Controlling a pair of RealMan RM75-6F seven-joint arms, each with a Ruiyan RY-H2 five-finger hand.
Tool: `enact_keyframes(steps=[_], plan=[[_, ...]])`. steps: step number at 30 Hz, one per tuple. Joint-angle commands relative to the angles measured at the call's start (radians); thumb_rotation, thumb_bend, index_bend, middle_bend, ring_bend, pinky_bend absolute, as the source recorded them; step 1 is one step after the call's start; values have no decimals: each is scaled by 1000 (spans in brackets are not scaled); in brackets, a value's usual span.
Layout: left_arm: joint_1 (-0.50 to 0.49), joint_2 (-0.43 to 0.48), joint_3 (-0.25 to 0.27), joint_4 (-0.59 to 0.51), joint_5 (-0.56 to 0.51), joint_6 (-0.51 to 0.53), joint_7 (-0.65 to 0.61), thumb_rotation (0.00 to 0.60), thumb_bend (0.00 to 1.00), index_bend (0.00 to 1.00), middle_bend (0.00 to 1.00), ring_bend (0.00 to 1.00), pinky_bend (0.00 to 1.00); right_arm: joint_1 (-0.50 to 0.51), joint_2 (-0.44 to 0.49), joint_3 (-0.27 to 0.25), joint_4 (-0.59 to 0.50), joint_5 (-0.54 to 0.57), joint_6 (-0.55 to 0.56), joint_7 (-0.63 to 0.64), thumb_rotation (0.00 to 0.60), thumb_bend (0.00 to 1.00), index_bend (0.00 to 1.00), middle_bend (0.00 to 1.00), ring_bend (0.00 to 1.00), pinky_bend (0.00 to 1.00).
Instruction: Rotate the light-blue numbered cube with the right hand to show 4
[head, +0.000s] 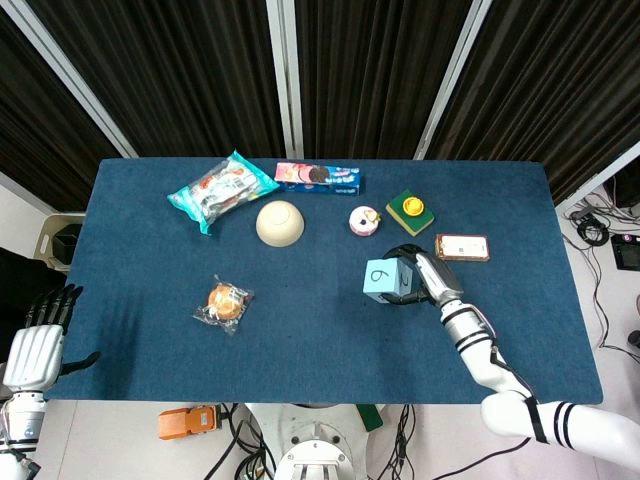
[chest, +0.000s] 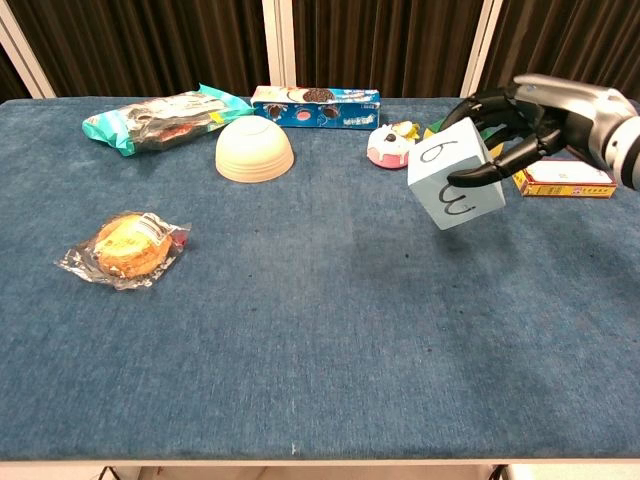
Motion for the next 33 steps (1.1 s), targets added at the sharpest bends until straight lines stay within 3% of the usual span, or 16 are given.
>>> enact_keyframes(steps=[1, 6, 11, 14, 17, 20, 23, 27, 33], plan=[[0, 5, -1, -6, -2, 1, 4, 600, 28, 53, 19, 0, 0, -58, -108, -62, 318, -296, -35, 423, 600, 352, 541, 434, 183, 209], [0, 11, -1, -18, -3, 1, 12, 600, 28, 53, 19, 0, 0, -50, -177, -93, 471, -364, 4, 580, 600, 353, 531, 434, 170, 199], [0, 15, 0, -26, -3, 2, 19, 600, 28, 52, 19, 0, 0, -52, -224, -110, 574, -393, 50, 642, 600, 352, 501, 434, 154, 183], [1, 17, 0, -28, -4, 3, 19, 600, 28, 52, 19, 0, 0, -56, -225, -127, 599, -405, 63, 637, 600, 352, 368, 394, 107, 139], [2, 19, 0, -28, -7, 3, 19, 600, 28, 53, 19, 0, 0, -68, -201, -140, 584, -415, 88, 589, 600, 353, 114, 252, 21, 59], [2, 22, 0, -29, -9, 1, 19, 600, 28, 53, 19, 0, 0, -83, -140, -154, 518, -422, 111, 492, 600, 352, 3, 149, 0, 17], [1, 23, -1, -30, -9, 1, 19, 600, 28, 52, 19, 0, 0, -93, -67, -158, 423, -411, 110, 386, 600, 352, 0, 108, 0, 2], [-3, 22, -3, -31, -9, -2, 19, 600, 28, 52, 19, 0, 0, -91, 79, -148, 216, -357, 60, 190, 600, 351, 0, 75, 0, 0], [-9, 24, -3, -36, -3, -5, 24, 600, 28, 53, 19, 0, 0, -46, 273, -101, -102, -130, -65, -275, 600, 339, 0, 71, 0, 0]])
